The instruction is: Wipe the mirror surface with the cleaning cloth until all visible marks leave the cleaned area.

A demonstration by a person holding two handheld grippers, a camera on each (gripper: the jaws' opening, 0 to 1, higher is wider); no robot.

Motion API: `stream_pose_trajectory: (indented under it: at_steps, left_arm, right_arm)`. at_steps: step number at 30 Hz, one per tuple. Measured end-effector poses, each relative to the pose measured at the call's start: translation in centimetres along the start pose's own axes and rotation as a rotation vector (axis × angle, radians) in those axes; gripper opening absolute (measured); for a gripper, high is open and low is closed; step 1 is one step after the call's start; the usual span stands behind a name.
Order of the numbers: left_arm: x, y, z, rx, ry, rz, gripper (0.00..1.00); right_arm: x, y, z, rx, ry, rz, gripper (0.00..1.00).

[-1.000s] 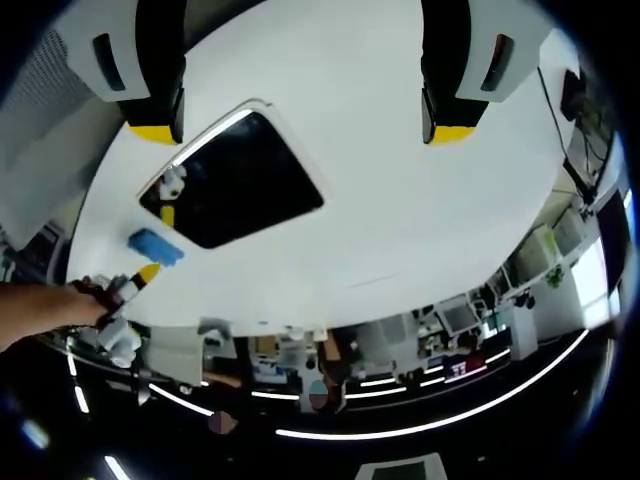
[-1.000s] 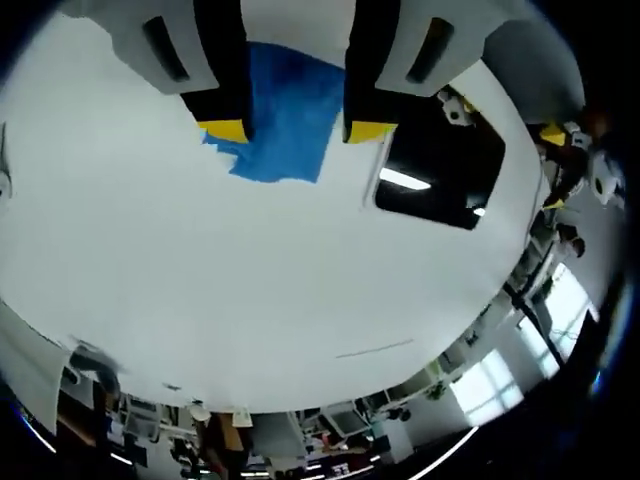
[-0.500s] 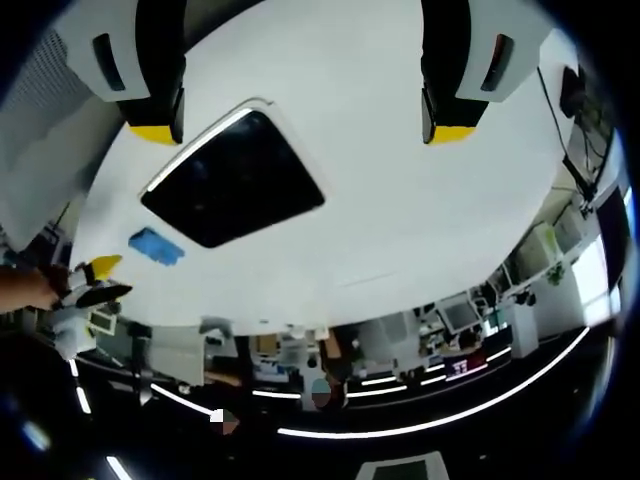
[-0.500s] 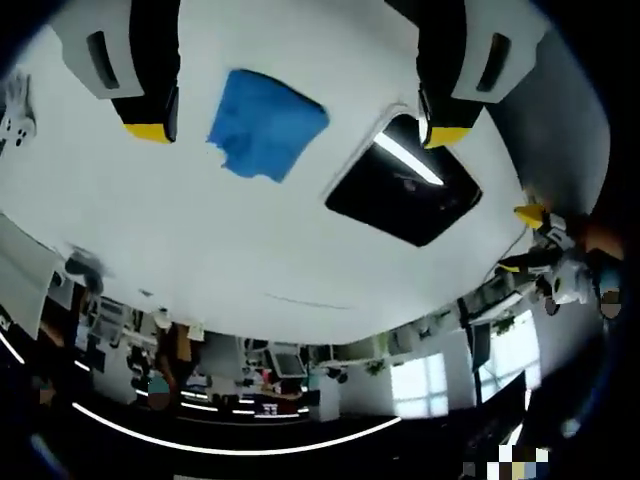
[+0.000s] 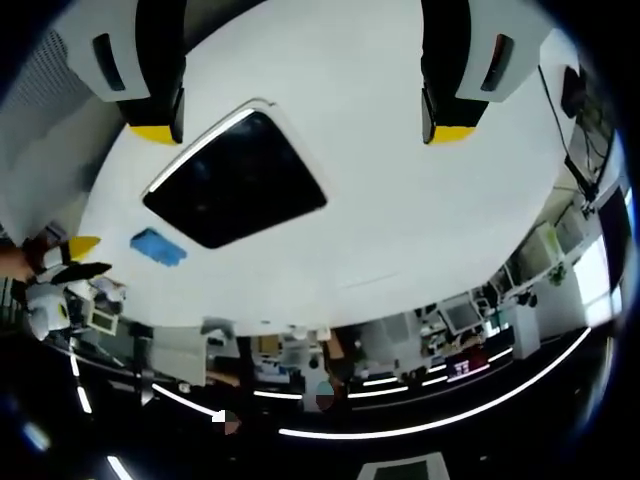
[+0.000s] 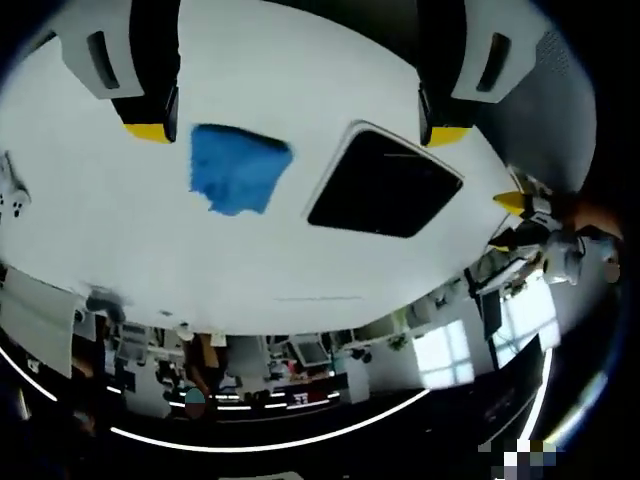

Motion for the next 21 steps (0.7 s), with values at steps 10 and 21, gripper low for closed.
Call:
stream_pose_trajectory:
  at_steps: [10, 21]
  left_arm:
    - [0.1, 0.3, 0.0, 0.014, -0.006, 0.001, 0.99]
    - [0.0, 0.3, 0.0, 0.015, 0.001, -0.002, 0.99]
  right_arm:
    - [1.6, -0.3, 0.0, -0.051, -0.083, -0.050, 1.00]
    - [1.2, 0.1, -0.4, -0.036, -0.055, -0.001, 1.00]
Point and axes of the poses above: the point that each gripper's makers call its tool centre point, and the gripper's own axes: z roughly backward along the fingers, y roughly to its left, x roughly out of its top, the point moved 4 cm from there along z, roughly backward along the fingers, and after that the axes turned 3 degrees about -y, right-handed, at the moved point
